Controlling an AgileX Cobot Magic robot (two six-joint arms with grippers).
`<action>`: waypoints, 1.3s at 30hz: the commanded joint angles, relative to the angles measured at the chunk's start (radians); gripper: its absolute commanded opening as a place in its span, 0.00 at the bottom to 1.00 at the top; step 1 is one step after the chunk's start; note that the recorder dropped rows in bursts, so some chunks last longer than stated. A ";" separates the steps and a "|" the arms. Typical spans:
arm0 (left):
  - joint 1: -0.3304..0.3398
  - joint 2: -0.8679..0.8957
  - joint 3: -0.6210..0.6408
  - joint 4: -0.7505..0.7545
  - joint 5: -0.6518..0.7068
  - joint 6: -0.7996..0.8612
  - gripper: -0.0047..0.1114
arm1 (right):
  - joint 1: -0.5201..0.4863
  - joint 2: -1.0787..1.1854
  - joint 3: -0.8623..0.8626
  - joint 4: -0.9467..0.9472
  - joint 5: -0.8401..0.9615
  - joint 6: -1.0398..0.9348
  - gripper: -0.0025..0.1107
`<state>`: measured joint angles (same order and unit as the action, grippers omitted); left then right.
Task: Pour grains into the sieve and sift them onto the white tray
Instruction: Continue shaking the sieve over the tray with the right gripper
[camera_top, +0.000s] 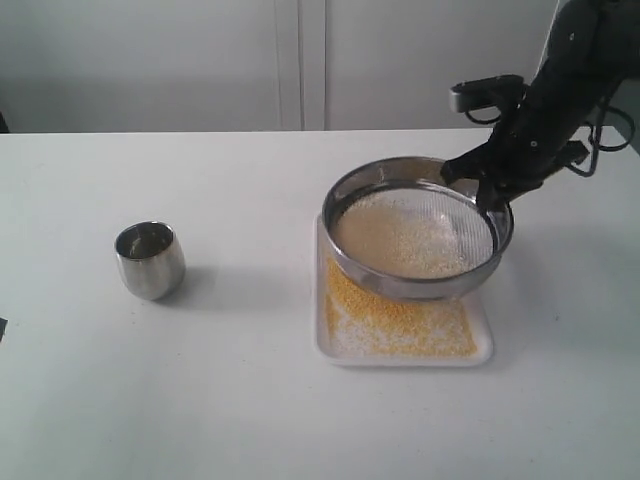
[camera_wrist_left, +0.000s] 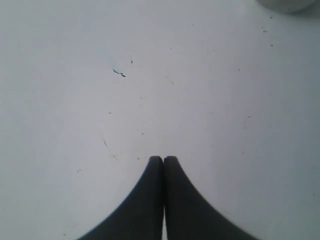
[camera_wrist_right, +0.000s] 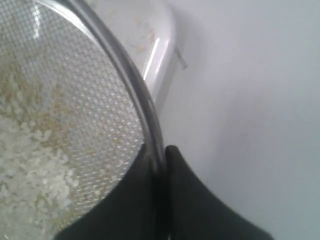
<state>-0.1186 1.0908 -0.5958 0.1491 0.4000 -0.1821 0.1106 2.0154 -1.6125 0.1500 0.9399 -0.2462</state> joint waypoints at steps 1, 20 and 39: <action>0.002 -0.009 0.007 -0.001 0.012 -0.001 0.04 | 0.003 -0.019 -0.006 0.218 0.103 -0.478 0.02; 0.002 -0.009 0.007 -0.001 0.012 -0.001 0.04 | -0.013 -0.033 -0.006 -0.008 -0.046 0.107 0.02; 0.002 -0.009 0.007 -0.001 0.012 -0.001 0.04 | -0.021 -0.047 -0.006 0.068 -0.043 0.005 0.02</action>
<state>-0.1186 1.0908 -0.5958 0.1491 0.4000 -0.1821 0.1042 1.9867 -1.6126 0.2113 0.9356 -0.2983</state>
